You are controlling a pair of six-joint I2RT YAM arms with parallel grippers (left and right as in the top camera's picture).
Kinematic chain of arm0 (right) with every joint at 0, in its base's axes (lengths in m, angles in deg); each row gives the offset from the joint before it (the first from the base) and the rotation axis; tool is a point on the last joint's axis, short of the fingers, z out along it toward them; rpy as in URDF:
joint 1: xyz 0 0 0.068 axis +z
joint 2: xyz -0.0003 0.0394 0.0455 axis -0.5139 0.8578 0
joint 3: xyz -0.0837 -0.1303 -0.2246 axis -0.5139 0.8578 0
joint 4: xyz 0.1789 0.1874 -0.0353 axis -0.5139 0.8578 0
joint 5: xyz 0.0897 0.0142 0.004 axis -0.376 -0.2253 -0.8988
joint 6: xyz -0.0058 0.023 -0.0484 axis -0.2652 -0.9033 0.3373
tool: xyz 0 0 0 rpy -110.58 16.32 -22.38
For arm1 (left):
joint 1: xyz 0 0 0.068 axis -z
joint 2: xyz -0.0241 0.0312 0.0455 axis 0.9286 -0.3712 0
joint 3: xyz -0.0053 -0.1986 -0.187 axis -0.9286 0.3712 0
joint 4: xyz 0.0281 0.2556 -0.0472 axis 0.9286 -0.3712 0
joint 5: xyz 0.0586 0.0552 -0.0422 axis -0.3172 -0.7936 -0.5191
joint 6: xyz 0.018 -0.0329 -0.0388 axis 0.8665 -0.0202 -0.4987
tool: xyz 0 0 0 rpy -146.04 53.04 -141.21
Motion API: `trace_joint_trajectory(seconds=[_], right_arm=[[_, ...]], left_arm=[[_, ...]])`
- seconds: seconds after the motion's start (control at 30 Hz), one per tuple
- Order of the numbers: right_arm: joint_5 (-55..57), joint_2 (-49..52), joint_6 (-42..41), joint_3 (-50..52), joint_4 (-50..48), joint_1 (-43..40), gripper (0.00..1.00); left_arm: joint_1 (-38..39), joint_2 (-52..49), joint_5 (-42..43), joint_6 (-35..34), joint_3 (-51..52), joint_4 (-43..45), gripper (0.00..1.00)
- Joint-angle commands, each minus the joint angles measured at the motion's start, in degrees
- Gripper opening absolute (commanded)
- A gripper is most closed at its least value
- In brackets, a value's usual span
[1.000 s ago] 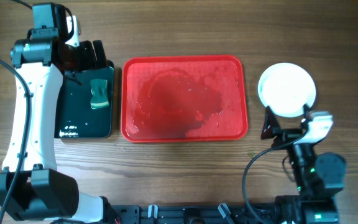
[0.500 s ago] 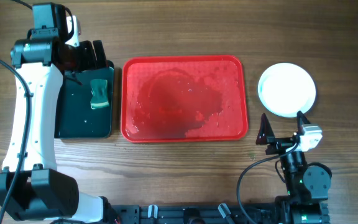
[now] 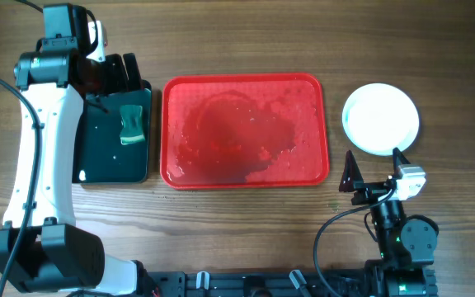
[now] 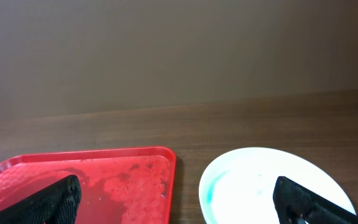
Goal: Clean dirty plates on tray and stack at the side
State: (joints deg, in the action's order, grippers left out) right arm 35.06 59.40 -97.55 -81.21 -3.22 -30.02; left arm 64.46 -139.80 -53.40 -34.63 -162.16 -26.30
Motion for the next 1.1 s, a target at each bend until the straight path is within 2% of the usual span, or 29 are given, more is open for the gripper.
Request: trace_joint_trajectory(seconds=[0.0, 0.3, 0.37, 0.5, 0.7, 0.8, 0.93, 1.07], right_arm=[[0.92, -0.17, -0.02, 0.44, -0.39, -0.13, 1.00], [0.92, -0.17, -0.02, 0.44, -0.42, -0.13, 1.00], [0.92, -0.17, -0.04, 0.44, -0.39, -0.13, 1.00], [0.92, -0.17, -0.04, 0.44, -0.42, -0.13, 1.00], [0.92, -0.17, -0.02, 0.44, -0.39, -0.13, 1.00], [0.92, -0.17, -0.02, 0.44, -0.42, -0.13, 1.00], [0.92, -0.17, -0.02, 0.44, -0.39, -0.13, 1.00], [0.92, -0.17, -0.04, 0.44, -0.39, -0.13, 1.00]], left_arm=[[0.07, -0.26, 0.09, -0.96, -0.15, -0.02, 1.00], [0.15, 2.89, -0.63, -0.55, -0.15, 1.20, 1.00], [0.15, 5.77, -0.79, -0.55, -0.02, 4.17, 1.00], [0.11, 18.75, -0.42, -0.98, 6.78, 14.53, 1.00], [0.11, 45.20, -0.35, -0.98, 40.09, 44.41, 1.00], [0.11, 57.72, -0.35, -2.73, 56.52, 54.38, 1.00], [0.00, 73.48, -0.63, -2.69, 72.15, 60.54, 1.00], [-1.07, 84.54, -0.55, -2.69, 81.81, 61.57, 1.00]])
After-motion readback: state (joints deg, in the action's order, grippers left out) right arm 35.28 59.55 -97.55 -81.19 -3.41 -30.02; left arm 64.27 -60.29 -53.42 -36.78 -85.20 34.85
